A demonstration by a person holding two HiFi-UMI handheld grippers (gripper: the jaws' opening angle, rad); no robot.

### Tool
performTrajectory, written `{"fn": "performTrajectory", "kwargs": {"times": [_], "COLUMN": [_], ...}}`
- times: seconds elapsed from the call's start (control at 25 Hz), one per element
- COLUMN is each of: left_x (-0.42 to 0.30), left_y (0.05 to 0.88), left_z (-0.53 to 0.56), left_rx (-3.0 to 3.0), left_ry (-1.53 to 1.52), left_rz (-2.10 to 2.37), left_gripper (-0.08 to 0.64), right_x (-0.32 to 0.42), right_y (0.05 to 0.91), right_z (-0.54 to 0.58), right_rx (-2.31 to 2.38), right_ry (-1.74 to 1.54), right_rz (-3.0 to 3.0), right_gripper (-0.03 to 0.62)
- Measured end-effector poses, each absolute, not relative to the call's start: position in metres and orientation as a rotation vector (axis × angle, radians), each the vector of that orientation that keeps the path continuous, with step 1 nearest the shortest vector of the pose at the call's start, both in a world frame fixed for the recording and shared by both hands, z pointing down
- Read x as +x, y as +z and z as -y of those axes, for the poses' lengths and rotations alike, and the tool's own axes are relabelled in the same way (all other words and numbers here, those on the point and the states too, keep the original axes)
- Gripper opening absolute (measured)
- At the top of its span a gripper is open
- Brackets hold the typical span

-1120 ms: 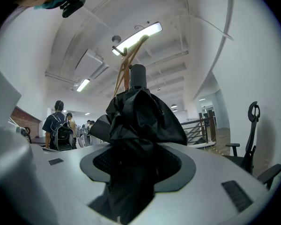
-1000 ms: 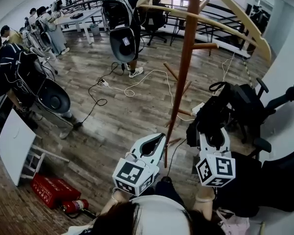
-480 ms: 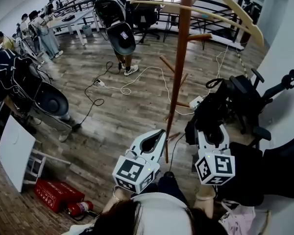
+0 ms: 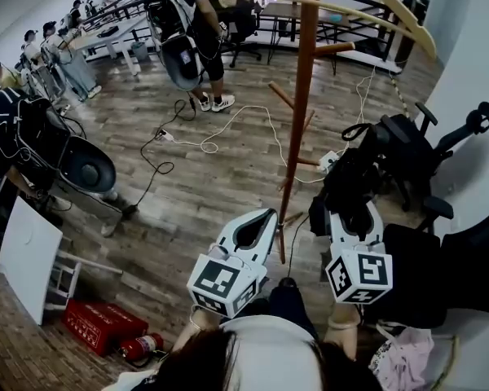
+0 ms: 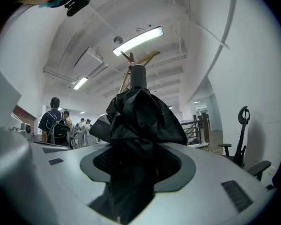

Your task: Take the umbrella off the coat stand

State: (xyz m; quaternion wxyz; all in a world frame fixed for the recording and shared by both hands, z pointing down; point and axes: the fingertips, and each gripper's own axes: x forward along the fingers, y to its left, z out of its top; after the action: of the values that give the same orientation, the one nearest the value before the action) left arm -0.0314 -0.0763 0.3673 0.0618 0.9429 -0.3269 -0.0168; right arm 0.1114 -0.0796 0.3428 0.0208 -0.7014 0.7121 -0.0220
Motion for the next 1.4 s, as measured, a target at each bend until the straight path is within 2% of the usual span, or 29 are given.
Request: {"fn": "performTrajectory", "kwargs": {"times": [1.4], "left_x": [-0.062], "left_y": [0.375], "left_z": [0.022], "left_rx": [2.888], "left_ry": [-0.074], "left_rz": [0.894], "left_gripper": [0.009], "right_x": [0.065], "right_y": [0.358], "right_z": [0.001], "right_rx": [-2.238], "right_ry": [-0.053], "right_rz": [-2.157], "right_gripper": [0.238]}}
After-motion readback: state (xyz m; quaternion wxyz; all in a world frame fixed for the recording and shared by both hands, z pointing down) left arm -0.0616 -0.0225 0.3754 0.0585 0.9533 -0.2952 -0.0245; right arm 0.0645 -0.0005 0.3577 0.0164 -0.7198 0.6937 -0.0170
